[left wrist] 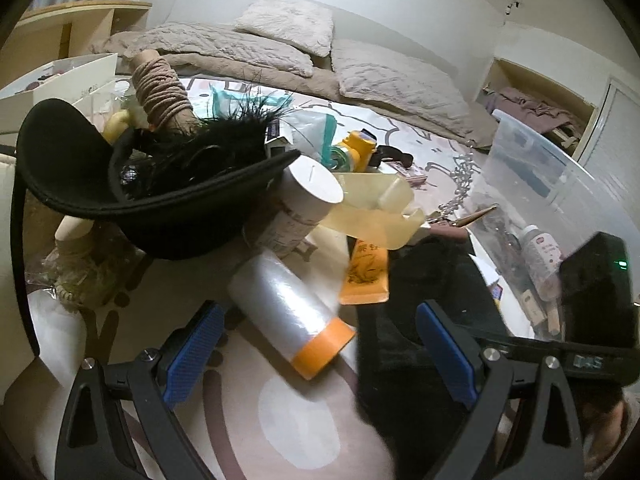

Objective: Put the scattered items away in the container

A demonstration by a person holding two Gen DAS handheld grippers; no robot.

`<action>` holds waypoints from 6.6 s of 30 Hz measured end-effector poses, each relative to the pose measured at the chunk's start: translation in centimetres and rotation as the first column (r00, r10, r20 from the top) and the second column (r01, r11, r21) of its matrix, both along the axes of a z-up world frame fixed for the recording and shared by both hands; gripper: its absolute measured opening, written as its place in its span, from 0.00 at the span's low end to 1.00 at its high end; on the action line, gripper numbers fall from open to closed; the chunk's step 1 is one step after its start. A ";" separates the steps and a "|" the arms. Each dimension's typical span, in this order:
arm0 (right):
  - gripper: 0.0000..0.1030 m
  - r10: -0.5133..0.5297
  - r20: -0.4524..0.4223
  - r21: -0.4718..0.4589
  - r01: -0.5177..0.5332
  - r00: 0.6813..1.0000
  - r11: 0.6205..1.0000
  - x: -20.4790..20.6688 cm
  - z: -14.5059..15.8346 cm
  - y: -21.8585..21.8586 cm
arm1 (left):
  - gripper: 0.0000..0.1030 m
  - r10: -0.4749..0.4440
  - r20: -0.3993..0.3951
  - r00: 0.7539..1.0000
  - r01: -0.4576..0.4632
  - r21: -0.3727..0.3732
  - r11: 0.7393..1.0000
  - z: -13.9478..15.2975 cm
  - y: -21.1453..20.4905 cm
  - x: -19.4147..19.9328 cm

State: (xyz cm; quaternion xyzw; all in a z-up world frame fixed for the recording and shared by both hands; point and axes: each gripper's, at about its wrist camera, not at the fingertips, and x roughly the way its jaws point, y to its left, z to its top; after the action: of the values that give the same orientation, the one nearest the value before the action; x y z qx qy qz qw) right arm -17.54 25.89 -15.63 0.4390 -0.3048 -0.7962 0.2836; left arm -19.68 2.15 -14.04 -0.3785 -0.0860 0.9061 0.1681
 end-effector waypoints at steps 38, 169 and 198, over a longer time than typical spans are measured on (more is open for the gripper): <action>0.61 0.077 0.148 -0.010 -0.077 0.986 0.997 0.9 -1.8 -0.6 | 0.94 -0.401 0.083 0.912 0.383 0.177 0.907 0.7 3.9 6.8; 0.43 -0.125 -0.156 -0.224 0.089 0.980 0.971 5.6 3.7 6.0 | 0.09 -0.472 -0.313 0.824 -0.053 -0.872 0.486 2.2 6.5 17.7; 0.43 0.017 -0.454 0.091 0.027 0.891 0.995 11.0 13.2 2.1 | 0.09 -0.619 -0.484 0.618 -0.297 -0.873 0.387 6.6 6.6 24.0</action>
State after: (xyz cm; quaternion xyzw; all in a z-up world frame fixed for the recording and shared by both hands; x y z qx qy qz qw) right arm -6.56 28.00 -2.44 0.2532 -0.1931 -0.8910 0.3236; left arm 4.30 8.73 -7.46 0.0104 0.5433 0.8378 0.0536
